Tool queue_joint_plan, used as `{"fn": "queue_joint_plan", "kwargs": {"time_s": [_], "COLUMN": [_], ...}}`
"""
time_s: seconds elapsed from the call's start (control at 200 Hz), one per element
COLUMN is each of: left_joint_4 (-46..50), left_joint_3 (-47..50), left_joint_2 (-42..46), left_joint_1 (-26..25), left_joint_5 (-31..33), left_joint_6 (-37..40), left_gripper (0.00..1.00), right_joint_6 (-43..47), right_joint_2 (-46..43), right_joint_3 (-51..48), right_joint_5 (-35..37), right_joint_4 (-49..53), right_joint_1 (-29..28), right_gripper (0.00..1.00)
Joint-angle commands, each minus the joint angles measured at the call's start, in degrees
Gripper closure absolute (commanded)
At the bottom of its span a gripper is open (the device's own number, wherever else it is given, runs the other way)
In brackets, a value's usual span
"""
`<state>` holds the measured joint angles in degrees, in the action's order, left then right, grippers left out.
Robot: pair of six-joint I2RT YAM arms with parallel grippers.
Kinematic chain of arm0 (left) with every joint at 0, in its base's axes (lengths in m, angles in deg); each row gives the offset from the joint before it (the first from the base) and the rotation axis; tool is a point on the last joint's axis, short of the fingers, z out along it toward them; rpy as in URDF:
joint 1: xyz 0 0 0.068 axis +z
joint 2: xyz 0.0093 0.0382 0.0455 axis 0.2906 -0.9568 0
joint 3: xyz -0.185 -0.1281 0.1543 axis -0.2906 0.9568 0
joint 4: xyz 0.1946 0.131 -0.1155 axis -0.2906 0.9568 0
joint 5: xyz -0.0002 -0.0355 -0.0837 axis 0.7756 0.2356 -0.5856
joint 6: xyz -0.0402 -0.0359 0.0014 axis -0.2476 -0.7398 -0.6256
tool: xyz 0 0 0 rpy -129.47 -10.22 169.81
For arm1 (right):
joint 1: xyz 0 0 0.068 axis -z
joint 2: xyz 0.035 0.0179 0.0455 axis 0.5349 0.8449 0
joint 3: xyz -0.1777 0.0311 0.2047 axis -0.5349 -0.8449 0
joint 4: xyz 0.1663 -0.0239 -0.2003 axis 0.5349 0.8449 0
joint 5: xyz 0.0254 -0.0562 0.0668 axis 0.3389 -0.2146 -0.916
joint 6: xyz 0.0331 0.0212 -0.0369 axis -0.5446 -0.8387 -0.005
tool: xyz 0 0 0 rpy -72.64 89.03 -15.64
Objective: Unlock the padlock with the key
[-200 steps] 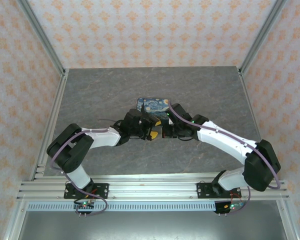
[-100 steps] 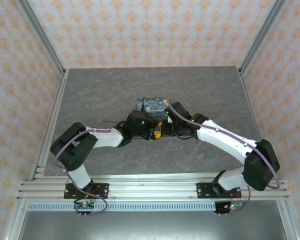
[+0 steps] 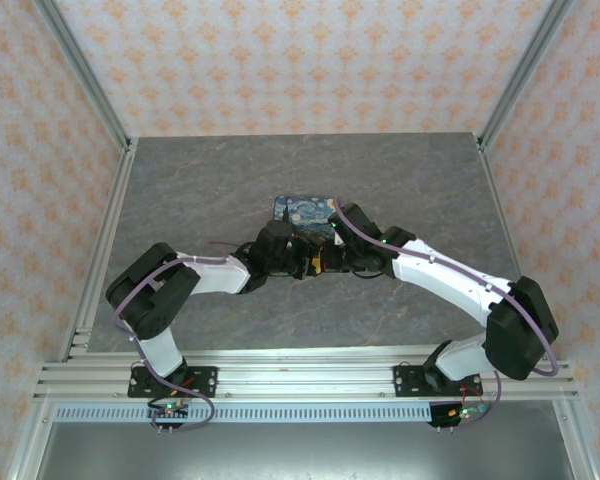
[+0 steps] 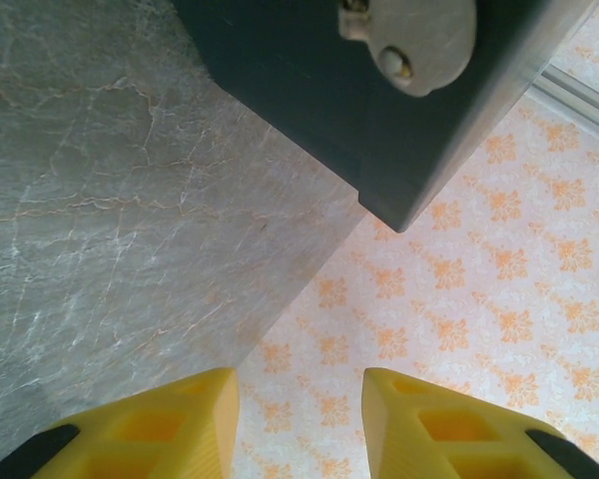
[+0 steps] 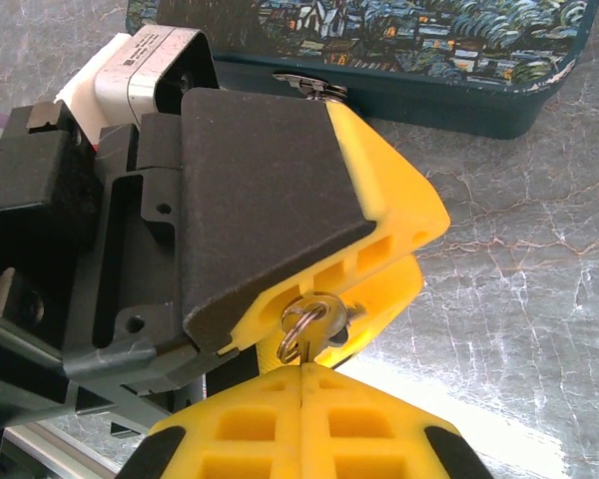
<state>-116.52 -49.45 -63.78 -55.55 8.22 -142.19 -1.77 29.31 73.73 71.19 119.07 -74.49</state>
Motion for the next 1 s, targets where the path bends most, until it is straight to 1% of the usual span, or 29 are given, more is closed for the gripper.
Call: {"fn": "queue_joint_plan", "kwargs": {"time_s": [0.0,0.14,0.37,0.505,0.646,0.746,0.836,0.871,0.901,0.931,0.991], "left_joint_4": [-0.86,-0.61,1.20,1.86,2.85,5.54,9.94,11.68,13.20,14.54,17.09], "left_joint_3": [-0.63,-0.44,-0.71,-0.79,-0.83,-1.27,-2.09,-2.54,-2.80,-3.14,-3.80], "left_joint_2": [-0.38,-0.65,-0.09,-0.07,0.36,1.59,3.17,3.83,4.34,4.80,5.68], "left_joint_1": [-0.55,-0.54,-0.54,-0.52,-0.50,-0.48,-0.46,-0.37,-0.27,-0.19,0.06], "left_joint_5": [0.14,0.67,1.46,1.77,2.59,3.90,5.51,6.24,6.72,7.22,8.08], "left_joint_6": [-0.53,-0.45,0.30,0.82,2.23,5.08,9.07,10.67,12.02,13.25,15.64], "left_gripper": [0.65,0.73,0.82,0.89,1.00,1.00,1.00,1.00,1.00,1.00,1.00], "right_joint_6": [-0.80,-1.00,-1.17,-1.20,-1.21,-1.55,-2.75,-3.37,-3.91,-4.39,-4.77], "right_joint_2": [-1.23,-2.12,-2.90,-3.34,-3.84,-4.24,-4.56,-4.64,-4.64,-4.57,-4.13], "right_joint_3": [-1.29,-2.31,-3.24,-3.70,-4.54,-5.66,-7.04,-7.84,-8.49,-9.04,-9.89], "right_joint_5": [-0.02,0.07,0.16,0.17,0.40,1.06,2.74,3.00,3.41,3.66,4.03], "right_joint_4": [-0.78,-0.87,-1.04,-1.28,-1.48,-1.57,-1.63,-1.93,-2.13,-2.33,-2.69], "right_joint_1": [0.47,0.49,0.58,0.58,0.82,1.54,3.07,4.27,5.39,6.51,8.79], "right_gripper": [1.00,1.00,1.00,1.00,1.00,1.00,1.00,0.92,0.81,0.73,0.61]}}
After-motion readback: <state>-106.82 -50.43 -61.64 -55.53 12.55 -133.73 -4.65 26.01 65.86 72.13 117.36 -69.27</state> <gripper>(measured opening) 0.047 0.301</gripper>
